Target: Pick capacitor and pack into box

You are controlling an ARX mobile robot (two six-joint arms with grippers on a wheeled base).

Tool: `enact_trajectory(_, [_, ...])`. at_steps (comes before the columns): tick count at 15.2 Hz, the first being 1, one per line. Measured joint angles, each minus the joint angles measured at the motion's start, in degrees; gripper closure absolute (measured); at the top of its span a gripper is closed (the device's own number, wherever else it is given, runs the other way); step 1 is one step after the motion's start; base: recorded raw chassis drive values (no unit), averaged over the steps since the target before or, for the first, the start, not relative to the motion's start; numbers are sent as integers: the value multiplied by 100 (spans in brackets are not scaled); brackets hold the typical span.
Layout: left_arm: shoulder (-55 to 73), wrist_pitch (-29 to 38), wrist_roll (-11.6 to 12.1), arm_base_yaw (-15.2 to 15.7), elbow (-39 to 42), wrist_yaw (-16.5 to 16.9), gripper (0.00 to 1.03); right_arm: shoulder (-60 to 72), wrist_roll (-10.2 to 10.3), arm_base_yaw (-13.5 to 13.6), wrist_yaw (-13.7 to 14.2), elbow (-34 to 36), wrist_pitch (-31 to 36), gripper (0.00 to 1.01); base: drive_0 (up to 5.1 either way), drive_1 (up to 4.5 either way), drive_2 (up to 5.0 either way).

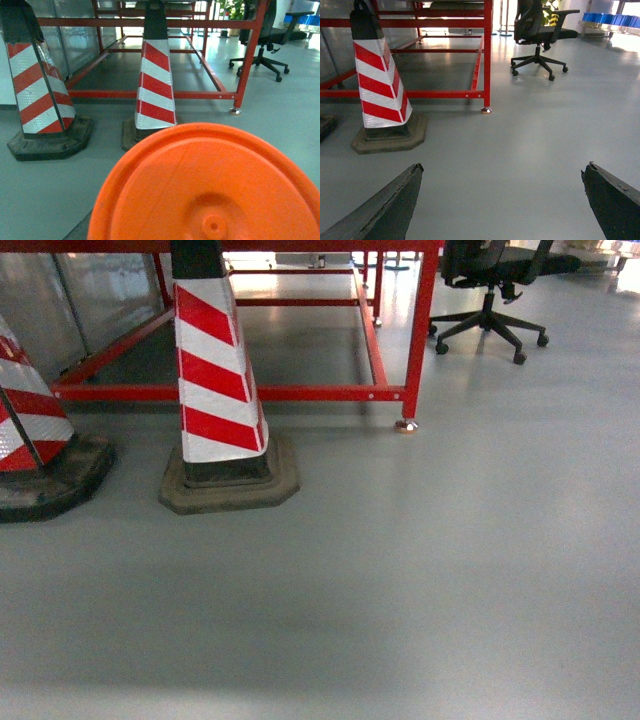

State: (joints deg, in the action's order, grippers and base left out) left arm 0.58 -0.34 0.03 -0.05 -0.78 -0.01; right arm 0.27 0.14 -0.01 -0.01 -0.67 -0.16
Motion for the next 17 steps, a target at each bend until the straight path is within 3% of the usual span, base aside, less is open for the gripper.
enact_trajectory(7, [0, -9, 0, 0, 0, 2, 60, 0, 0, 0, 2, 0, -7, 3, -501, 245, 245])
enact_trajectory(17, [0, 0, 0, 0, 0, -11, 60, 0, 0, 0, -11, 0, -9, 3, 0, 0, 0])
